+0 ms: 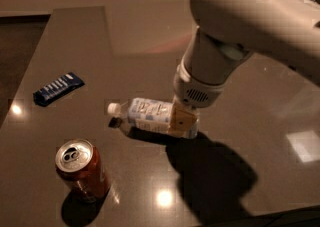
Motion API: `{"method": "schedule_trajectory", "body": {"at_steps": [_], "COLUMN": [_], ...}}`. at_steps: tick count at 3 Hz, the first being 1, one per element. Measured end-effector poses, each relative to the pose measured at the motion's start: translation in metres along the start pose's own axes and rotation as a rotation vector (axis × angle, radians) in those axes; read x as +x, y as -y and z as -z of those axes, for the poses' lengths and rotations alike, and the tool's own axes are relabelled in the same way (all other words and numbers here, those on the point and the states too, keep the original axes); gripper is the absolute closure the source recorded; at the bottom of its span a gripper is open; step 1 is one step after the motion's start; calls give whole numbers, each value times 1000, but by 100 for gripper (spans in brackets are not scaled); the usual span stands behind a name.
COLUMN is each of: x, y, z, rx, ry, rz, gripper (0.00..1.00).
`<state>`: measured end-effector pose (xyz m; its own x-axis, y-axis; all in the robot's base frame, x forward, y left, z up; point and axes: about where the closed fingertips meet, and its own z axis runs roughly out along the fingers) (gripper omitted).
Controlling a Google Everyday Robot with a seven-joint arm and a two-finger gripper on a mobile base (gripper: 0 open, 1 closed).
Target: Move blue plastic bottle near coke can
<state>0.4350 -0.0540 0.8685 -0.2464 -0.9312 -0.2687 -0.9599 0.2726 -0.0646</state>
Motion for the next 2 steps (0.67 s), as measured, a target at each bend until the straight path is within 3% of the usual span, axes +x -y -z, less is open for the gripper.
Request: {"method": "schedule_trajectory", "body": {"at_steps": [2], "x": [-32], "y": [-31], "z": [-6], "rx": [-21], "ry": [10], "rz": [68], "gripper": [100]}}
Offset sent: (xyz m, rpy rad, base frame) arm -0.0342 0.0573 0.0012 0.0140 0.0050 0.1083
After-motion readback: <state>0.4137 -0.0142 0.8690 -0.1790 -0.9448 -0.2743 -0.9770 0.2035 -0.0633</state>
